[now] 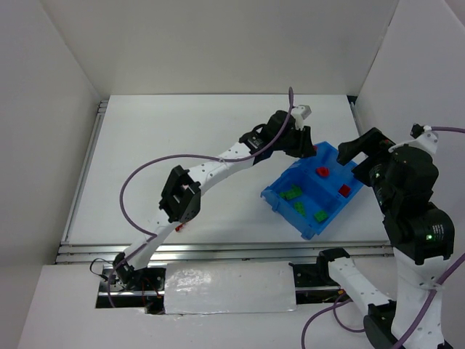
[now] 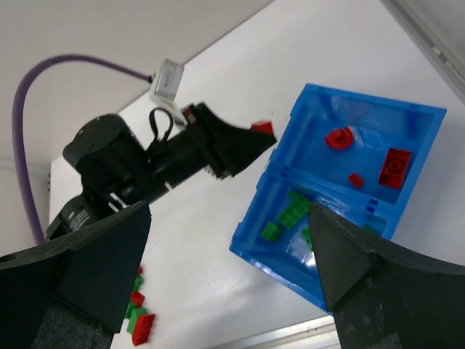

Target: Sort the legos into containers by color

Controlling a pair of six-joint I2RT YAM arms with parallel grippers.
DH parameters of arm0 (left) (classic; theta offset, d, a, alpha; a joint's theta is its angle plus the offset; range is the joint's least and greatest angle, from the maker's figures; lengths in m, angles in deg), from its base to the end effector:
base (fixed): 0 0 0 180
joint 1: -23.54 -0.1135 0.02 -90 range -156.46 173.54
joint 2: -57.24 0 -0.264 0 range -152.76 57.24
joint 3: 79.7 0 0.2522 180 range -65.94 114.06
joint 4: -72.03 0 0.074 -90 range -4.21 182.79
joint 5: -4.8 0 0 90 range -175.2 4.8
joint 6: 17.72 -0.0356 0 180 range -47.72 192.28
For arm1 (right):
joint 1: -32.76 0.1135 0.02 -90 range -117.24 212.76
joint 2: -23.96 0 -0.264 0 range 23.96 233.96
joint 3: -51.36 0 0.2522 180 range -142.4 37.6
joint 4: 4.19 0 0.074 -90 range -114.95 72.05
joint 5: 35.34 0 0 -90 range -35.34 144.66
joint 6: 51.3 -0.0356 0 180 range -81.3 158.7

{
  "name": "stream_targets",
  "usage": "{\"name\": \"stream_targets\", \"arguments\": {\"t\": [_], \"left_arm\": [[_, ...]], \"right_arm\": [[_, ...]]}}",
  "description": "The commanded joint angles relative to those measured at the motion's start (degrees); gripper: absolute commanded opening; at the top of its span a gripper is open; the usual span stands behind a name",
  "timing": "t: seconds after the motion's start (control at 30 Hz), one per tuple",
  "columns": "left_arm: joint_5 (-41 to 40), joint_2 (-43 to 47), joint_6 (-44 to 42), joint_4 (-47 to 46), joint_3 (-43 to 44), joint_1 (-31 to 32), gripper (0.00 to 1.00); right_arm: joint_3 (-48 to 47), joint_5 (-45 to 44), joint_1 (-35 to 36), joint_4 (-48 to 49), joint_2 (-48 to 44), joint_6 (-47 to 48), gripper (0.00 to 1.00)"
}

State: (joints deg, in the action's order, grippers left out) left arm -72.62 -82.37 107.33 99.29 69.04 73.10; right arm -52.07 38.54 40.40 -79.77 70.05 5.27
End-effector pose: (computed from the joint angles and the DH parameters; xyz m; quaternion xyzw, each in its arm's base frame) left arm 0.3661 -0.4415 0.2907 0.1654 0.7902 -0.4582 0.3717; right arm 0.0764 0.0003 0.4822 0.2591 0.7637 0.0972 0.5833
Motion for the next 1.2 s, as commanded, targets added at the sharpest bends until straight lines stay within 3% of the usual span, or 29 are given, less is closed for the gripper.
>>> {"name": "stream_targets", "arguments": {"t": [0.0,0.13,0.23,0.4,0.67,0.77,0.83,0.97,1.17], "left_arm": [[0.96,-2.32,2.57,-13.04,5.99,2.03,0.3],[0.43,-4.88,4.94,-16.84,6.52,2.38,0.42],[0.26,-5.5,5.21,-16.84,5.65,2.91,0.7],[0.69,-6.73,5.12,-16.66,7.4,3.61,0.99],[-1.59,-1.91,1.52,-13.16,7.23,2.12,1.0],[-11.31,6.93,-4.88,-2.91,2.5,0.89,1.0],[-22.87,13.72,-9.28,1.25,-7.29,-0.51,0.99],[-32.78,33.2,-8.69,13.7,-24.91,-6.22,0.99],[-42.02,50.73,5.0,32.37,-47.57,-15.53,0.99]], "right_arm": [[-2.09,1.62,1.23,-2.69,0.32,-0.5,0.95],[-1.74,3.19,1.94,-2.34,0.32,-0.58,0.95],[-1.83,3.12,3.16,-1.99,0.76,-0.32,0.95],[-2.44,1.79,4.84,-1.55,1.73,0.47,0.94],[0.72,4.77,4.75,1.61,1.2,0.56,0.94],[1.77,7.67,4.93,3.1,1.55,1.26,0.94],[4.58,11.1,4.93,4.34,1.73,1.44,0.94],[11.25,15.67,5.89,8.55,1.29,1.09,0.93],[13.47,14.72,13.09,11.72,6.2,1.88,0.94]]}}
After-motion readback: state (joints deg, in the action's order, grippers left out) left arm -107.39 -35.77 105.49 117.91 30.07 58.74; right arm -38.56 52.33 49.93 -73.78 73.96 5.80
